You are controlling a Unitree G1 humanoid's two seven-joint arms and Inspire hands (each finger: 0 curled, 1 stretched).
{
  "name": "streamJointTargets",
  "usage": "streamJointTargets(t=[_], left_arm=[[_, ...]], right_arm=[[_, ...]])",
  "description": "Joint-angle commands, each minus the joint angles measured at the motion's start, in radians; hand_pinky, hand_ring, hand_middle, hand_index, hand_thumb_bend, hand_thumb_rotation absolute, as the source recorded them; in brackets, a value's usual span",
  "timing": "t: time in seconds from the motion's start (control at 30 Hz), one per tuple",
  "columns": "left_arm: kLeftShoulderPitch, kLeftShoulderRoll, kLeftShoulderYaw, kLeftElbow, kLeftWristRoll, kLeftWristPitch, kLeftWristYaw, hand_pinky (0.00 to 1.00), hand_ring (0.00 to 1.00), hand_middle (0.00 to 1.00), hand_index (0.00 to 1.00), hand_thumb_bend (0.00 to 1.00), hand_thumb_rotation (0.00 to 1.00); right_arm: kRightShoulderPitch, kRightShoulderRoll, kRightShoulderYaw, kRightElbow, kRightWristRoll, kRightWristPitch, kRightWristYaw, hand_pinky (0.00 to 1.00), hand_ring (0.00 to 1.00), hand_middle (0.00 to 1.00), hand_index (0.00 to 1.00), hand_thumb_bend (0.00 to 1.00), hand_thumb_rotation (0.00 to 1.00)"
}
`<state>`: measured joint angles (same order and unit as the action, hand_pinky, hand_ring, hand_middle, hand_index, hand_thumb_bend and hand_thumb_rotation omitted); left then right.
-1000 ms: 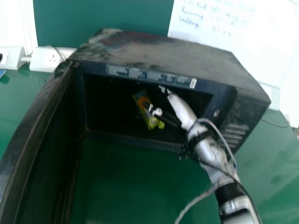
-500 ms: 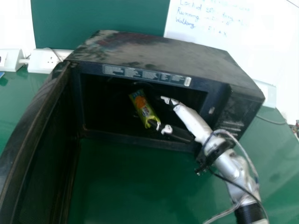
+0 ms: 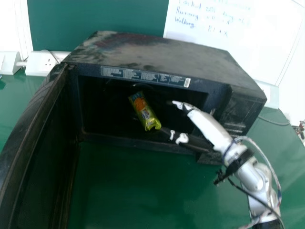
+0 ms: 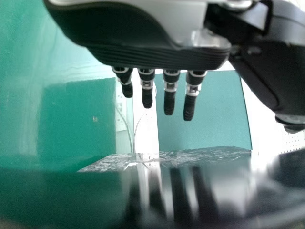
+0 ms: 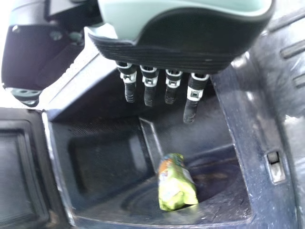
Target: Put biscuit inside oven
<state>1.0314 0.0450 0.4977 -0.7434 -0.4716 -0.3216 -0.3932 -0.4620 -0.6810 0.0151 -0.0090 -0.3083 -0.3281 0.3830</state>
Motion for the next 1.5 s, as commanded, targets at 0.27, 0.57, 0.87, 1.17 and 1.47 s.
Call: streamJointTargets(t=[0.27, 0.57, 0.87, 1.17, 1.47], left_arm=[[-0.013, 0.019, 0.014, 0.020, -0.029, -0.007, -0.013, 0.77, 0.83, 0.89, 0.89, 0.90, 1.00], [-0.016, 0.027, 0.023, 0.021, -0.051, 0.005, -0.017, 0.80, 0.90, 0.92, 0.91, 0.88, 1.00], [-0.028, 0.031, 0.040, 0.033, -0.042, -0.015, -0.024, 0.88, 0.92, 0.94, 0.93, 0.96, 1.00], [-0.095, 0.020, 0.062, 0.124, 0.045, -0.175, -0.042, 0.93, 0.94, 0.96, 0.96, 0.98, 1.00], [-0.242, 0.011, 0.105, 0.321, 0.163, -0.486, -0.018, 0.91, 0.92, 0.94, 0.94, 0.95, 1.00]], right_arm=[[0.167, 0.004, -0.140, -0.123, 0.156, -0.053, 0.000, 0.83, 1.00, 1.00, 1.00, 0.88, 0.64], [0.276, 0.004, -0.237, -0.178, 0.523, 0.050, 0.146, 0.84, 1.00, 1.00, 1.00, 0.87, 0.64], [0.352, -0.010, -0.373, -0.170, 0.869, 0.238, 0.356, 0.83, 1.00, 1.00, 1.00, 0.88, 0.67], [0.385, -0.032, -0.498, -0.104, 1.025, 0.405, 0.472, 0.80, 1.00, 1.00, 1.00, 0.89, 0.78], [0.408, -0.033, -0.615, -0.119, 1.105, 0.557, 0.419, 0.82, 0.97, 1.00, 1.00, 0.79, 0.83]])
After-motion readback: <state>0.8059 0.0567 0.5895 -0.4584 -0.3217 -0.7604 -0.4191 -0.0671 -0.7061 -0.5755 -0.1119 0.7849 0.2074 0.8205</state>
